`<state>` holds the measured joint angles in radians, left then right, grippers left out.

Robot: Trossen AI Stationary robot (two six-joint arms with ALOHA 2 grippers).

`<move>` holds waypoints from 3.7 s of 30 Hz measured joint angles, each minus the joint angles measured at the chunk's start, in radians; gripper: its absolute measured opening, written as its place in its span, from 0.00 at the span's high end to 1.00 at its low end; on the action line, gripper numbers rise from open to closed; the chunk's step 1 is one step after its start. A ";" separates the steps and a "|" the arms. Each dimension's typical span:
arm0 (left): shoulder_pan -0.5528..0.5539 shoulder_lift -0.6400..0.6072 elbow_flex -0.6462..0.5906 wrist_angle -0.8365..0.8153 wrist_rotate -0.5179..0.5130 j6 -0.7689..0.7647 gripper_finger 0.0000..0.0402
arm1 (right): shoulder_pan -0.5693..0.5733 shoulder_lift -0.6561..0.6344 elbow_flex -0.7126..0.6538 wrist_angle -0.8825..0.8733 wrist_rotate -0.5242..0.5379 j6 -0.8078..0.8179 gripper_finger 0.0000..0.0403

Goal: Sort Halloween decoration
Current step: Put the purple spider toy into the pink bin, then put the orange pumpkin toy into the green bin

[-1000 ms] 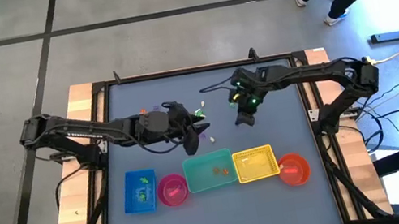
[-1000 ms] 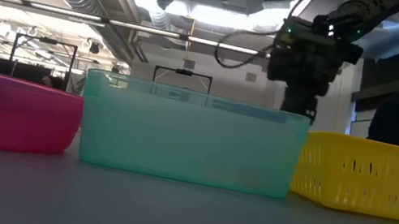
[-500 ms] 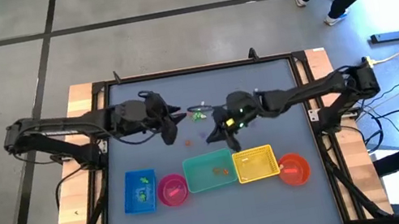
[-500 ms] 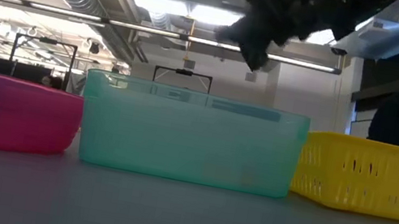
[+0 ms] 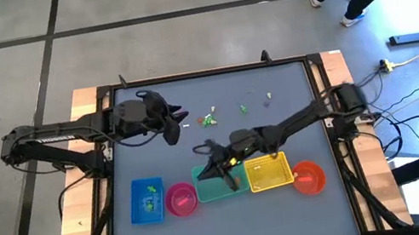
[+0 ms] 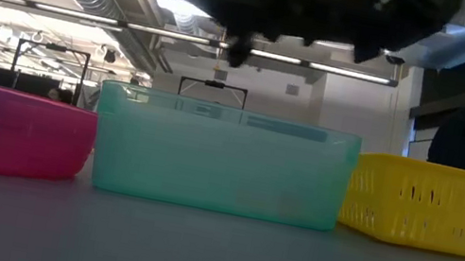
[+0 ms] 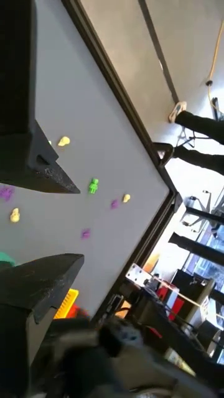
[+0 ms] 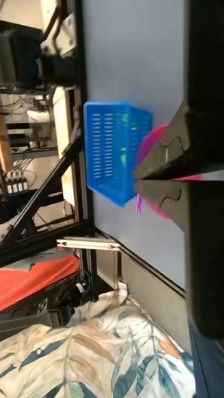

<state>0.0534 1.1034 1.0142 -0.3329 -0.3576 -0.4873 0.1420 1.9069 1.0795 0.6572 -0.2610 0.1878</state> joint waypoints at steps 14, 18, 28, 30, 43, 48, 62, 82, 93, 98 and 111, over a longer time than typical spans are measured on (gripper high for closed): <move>0.014 0.000 0.000 -0.031 0.000 0.000 0.62 | 0.022 0.286 0.364 -0.222 -0.046 -0.013 1.00; 0.014 0.001 0.000 -0.049 0.000 0.000 0.62 | 0.021 0.292 0.380 -0.219 -0.046 -0.014 0.95; 0.014 0.001 0.000 -0.059 0.000 0.000 0.62 | 0.021 0.292 0.381 -0.211 -0.045 -0.037 0.64; 0.014 0.001 0.000 -0.060 0.000 0.000 0.62 | 0.015 0.292 0.381 -0.214 -0.049 -0.037 0.62; 0.014 0.002 0.000 -0.061 -0.027 -0.007 0.62 | -0.118 0.127 0.359 -0.484 -0.296 -0.131 0.61; 0.052 0.002 0.000 -0.096 -0.056 -0.053 0.62 | -0.171 0.011 0.292 -0.653 -0.251 -0.256 0.61; 0.298 0.048 0.000 -0.206 -0.038 -0.061 0.62 | -0.287 -0.363 -0.130 -0.726 -0.036 -0.296 0.61; 0.569 0.286 0.000 -0.513 0.128 -0.052 0.62 | -0.293 -0.498 -0.227 -0.734 0.078 -0.294 0.61; 0.616 0.456 0.000 -0.520 0.143 0.001 0.62 | -0.293 -0.498 -0.227 -0.739 0.078 -0.294 0.61; 0.641 0.513 0.000 -0.520 0.197 0.003 0.62 | -0.293 -0.498 -0.227 -0.743 0.078 -0.294 0.61; 0.665 0.541 -0.007 -0.510 0.211 -0.005 0.62 | -0.293 -0.498 -0.227 -0.746 0.077 -0.294 0.61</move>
<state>0.7181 1.6441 1.0071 -0.8432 -0.1467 -0.4922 -0.1513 1.4090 0.8528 -0.0884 -0.1837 -0.1062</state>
